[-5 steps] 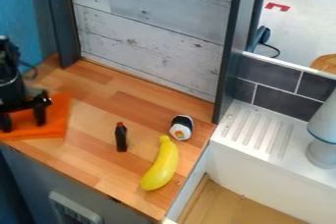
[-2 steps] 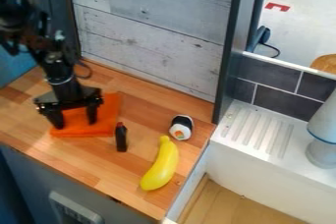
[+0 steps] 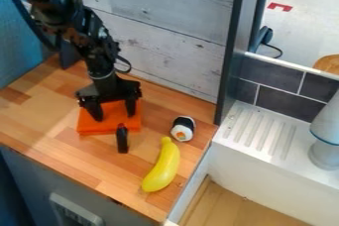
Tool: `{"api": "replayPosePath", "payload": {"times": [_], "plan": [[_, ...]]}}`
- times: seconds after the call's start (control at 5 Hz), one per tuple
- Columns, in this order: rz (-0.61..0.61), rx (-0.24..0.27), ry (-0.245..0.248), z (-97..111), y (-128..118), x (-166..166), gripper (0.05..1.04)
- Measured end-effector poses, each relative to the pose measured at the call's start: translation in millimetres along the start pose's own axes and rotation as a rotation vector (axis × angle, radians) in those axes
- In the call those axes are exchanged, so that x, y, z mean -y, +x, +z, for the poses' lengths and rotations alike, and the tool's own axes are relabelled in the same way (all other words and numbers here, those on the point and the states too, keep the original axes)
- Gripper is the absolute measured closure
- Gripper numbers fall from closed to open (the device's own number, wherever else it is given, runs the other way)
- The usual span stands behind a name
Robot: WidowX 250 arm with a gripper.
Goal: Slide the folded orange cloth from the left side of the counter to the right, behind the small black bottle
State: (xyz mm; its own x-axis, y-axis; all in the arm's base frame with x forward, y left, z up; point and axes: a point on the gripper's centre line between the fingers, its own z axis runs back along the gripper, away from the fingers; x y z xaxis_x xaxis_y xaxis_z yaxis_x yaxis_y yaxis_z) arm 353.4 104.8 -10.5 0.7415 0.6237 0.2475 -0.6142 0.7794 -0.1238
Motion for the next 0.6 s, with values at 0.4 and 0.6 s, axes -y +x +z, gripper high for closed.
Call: {"api": "replayPosePath", "payload": {"times": [0.4,0.6], "plan": [[0.014,0.027,-0.005,-6,10,14,0.083],[0.016,0.034,-0.011,-9,11,18,0.083]]}}
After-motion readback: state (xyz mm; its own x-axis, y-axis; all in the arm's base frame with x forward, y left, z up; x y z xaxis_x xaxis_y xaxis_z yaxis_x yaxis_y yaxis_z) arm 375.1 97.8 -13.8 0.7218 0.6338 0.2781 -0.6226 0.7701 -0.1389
